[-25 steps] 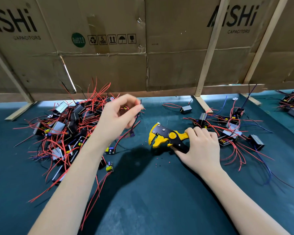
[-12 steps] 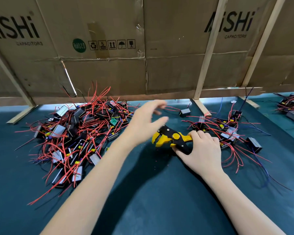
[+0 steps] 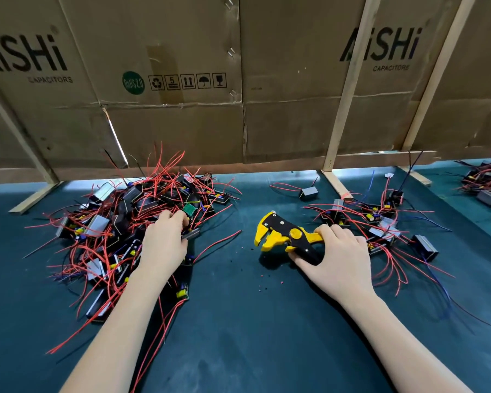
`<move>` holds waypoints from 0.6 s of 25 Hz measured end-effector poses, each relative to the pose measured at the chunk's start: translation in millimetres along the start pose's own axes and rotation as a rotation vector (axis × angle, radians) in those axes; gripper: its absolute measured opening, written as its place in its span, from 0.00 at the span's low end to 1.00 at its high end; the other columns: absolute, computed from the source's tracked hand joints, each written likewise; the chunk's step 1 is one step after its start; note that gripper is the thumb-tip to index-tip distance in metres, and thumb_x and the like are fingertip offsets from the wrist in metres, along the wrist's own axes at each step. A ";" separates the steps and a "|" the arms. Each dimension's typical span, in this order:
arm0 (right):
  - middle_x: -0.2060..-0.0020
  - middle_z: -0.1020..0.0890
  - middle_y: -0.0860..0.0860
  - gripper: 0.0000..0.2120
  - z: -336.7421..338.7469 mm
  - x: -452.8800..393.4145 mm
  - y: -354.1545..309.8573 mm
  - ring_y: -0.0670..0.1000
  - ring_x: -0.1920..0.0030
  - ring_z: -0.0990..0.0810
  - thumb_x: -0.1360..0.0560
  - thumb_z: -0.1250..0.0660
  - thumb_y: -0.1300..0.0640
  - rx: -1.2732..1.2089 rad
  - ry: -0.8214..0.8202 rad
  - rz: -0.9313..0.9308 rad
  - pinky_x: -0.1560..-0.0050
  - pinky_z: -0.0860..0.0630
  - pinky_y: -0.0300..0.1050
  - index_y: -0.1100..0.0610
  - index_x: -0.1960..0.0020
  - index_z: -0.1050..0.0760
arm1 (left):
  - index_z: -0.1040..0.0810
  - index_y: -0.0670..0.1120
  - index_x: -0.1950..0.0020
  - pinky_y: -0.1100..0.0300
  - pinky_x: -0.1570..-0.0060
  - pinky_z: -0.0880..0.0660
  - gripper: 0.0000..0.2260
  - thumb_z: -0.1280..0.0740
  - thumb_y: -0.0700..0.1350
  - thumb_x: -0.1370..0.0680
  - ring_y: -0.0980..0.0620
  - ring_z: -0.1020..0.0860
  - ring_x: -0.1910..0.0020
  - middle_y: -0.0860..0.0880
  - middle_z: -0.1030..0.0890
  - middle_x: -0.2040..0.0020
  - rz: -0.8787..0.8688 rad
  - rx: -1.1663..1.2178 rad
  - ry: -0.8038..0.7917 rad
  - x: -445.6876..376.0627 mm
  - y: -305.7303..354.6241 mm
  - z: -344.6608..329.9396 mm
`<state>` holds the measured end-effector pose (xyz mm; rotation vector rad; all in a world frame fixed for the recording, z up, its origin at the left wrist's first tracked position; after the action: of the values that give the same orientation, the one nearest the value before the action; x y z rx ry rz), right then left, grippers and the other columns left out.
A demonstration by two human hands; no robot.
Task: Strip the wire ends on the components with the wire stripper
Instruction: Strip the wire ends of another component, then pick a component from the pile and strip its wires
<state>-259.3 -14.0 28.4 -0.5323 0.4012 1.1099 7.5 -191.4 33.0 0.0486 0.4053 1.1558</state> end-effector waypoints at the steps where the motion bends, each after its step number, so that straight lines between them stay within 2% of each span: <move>1: 0.60 0.22 0.49 0.26 1.6 -0.2 1.6 0.57 0.54 0.23 0.36 0.27 0.34 -0.009 0.011 -0.006 0.52 0.33 0.51 0.55 0.55 0.25 | 0.25 0.45 0.43 0.49 0.47 0.28 0.14 0.29 0.38 0.27 0.39 0.23 0.50 0.44 0.27 0.44 0.007 -0.005 0.002 0.3 -2.3 -0.9; 6: 0.60 0.22 0.48 0.25 1.8 -0.8 3.1 0.57 0.56 0.23 0.36 0.26 0.34 -0.039 0.015 -0.015 0.53 0.34 0.51 0.54 0.56 0.25 | 0.24 0.49 0.35 0.49 0.41 0.33 0.20 0.28 0.51 0.25 0.41 0.30 0.39 0.43 0.28 0.37 -0.002 -0.169 0.004 0.4 -5.0 -6.3; 9: 0.61 0.22 0.48 0.24 1.8 0.6 1.4 0.57 0.56 0.23 0.36 0.26 0.35 -0.037 0.015 -0.004 0.53 0.33 0.51 0.54 0.56 0.25 | 0.20 0.47 0.40 0.50 0.42 0.35 0.17 0.26 0.51 0.26 0.41 0.30 0.40 0.45 0.26 0.39 -0.015 -0.094 0.072 0.4 -1.7 0.9; 11: 0.60 0.22 0.49 0.24 2.0 0.3 2.8 0.57 0.56 0.23 0.36 0.26 0.35 -0.041 0.010 -0.009 0.52 0.33 0.51 0.55 0.56 0.25 | 0.17 0.46 0.46 0.50 0.42 0.34 0.14 0.24 0.49 0.29 0.42 0.29 0.40 0.46 0.23 0.42 -0.035 0.131 0.205 4.1 0.8 19.5; 13: 0.60 0.22 0.49 0.25 2.8 -0.9 4.2 0.58 0.55 0.23 0.36 0.26 0.35 -0.047 0.007 -0.018 0.52 0.34 0.51 0.55 0.56 0.25 | 0.16 0.47 0.49 0.53 0.40 0.31 0.10 0.23 0.46 0.29 0.47 0.24 0.42 0.50 0.19 0.47 -0.040 0.463 0.307 7.6 -2.4 39.3; 15: 0.60 0.22 0.49 0.25 2.5 -1.1 5.9 0.57 0.55 0.23 0.35 0.27 0.34 -0.049 0.003 -0.029 0.51 0.34 0.51 0.55 0.55 0.25 | 0.17 0.50 0.49 0.63 0.44 0.27 0.08 0.25 0.43 0.27 0.55 0.20 0.48 0.57 0.16 0.52 -0.028 0.864 0.289 11.6 -0.9 49.4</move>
<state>-265.1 -11.3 29.9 -0.5816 0.3686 1.0931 28.8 -173.1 75.2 0.6301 1.1375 0.8885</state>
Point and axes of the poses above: each hand's wrist, its own x-axis away from the middle knuckle, its own z-axis out of the back of the hand, y = z × x, the point moved 10 cm from there along -x, towards the middle knuckle
